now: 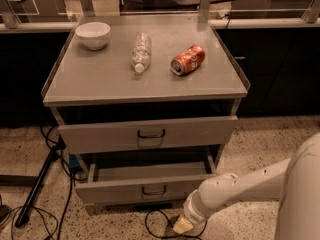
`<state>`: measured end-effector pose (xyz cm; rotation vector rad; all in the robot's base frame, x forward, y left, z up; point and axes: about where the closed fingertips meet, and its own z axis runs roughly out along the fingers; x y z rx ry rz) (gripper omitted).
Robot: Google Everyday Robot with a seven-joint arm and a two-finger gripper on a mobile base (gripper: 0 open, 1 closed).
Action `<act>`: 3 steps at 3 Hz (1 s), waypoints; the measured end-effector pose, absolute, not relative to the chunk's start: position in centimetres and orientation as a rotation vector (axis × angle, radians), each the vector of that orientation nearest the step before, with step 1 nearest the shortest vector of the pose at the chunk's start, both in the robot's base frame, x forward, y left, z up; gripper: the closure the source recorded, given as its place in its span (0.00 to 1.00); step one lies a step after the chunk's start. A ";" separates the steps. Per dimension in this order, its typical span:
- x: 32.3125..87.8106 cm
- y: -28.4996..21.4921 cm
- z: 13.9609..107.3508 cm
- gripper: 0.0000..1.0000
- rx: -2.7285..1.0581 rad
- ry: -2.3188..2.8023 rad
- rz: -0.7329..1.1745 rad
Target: Close middle drawer
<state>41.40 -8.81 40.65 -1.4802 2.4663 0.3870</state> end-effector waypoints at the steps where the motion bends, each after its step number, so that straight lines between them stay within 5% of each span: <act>1: 41.4 -8.8 40.6 0.66 -1.480 2.466 0.387; 2: 43.3 -8.4 40.5 0.89 -1.449 2.452 0.361; 3: 46.2 -7.6 40.7 1.00 -1.425 2.413 0.307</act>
Offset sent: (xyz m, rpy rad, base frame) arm 0.0447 0.0096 -0.0034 0.0070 -0.0787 -0.0492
